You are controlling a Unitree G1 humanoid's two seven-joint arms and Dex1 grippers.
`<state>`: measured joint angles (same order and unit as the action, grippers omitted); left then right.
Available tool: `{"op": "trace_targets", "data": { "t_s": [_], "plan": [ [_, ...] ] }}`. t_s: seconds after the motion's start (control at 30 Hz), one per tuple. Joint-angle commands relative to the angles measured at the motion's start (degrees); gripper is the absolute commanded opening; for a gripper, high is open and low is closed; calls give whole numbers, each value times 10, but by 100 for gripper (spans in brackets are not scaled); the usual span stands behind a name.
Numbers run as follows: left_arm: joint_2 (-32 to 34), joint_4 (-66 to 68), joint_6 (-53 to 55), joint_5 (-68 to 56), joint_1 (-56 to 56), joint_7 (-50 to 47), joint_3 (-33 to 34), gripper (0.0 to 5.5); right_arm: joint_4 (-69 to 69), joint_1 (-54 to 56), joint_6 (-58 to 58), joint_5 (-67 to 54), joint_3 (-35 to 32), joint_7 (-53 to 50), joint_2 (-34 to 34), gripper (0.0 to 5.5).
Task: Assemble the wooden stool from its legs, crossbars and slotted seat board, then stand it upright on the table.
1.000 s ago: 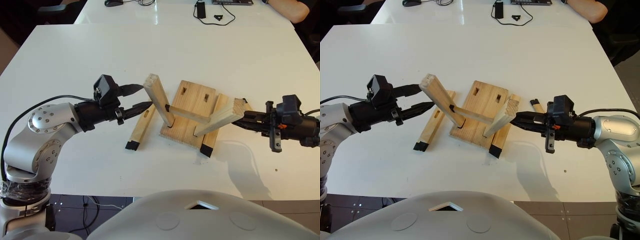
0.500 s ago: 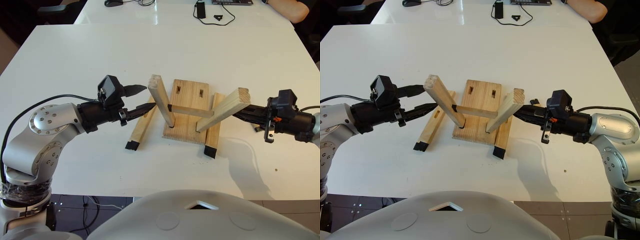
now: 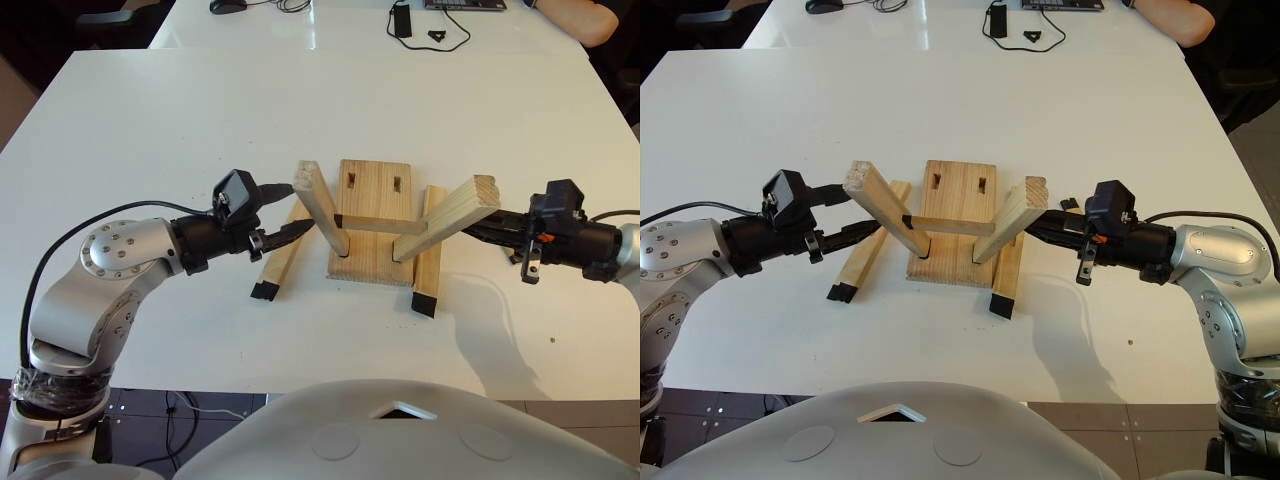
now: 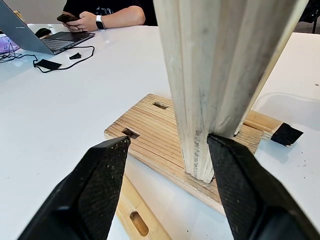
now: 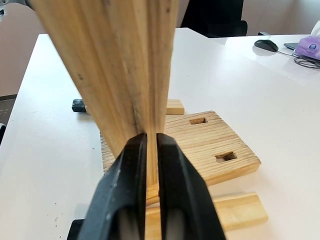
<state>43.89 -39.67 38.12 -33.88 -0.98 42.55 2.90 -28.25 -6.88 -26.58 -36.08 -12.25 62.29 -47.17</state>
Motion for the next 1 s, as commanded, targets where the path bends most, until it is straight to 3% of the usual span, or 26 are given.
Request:
{"op": "trace_targets", "data": {
  "t_s": [0.03, 0.33, 0.53, 0.7, 1.0],
  "plan": [
    [-26, -34, -4, -41, 13, 44, -70, 288, -35, 21, 10, -26, 59, 27, 22, 35],
    [-23, -21, 12, -42, 17, 39, -59, 288, -32, 21, 12, -17, 60, 21, 27, 35],
    [7, 19, -25, 8, 0, 58, -45, 348, -20, 30, 1, -26, 34, 16, 20, 78],
    [13, 44, -57, 73, 6, 45, -63, 415, 7, 38, 19, 12, 41, 11, 15, 138],
    [34, 101, -162, 197, -32, 58, -120, 419, 86, 42, 85, 119, 95, 7, 1, 138]
  ]
}}
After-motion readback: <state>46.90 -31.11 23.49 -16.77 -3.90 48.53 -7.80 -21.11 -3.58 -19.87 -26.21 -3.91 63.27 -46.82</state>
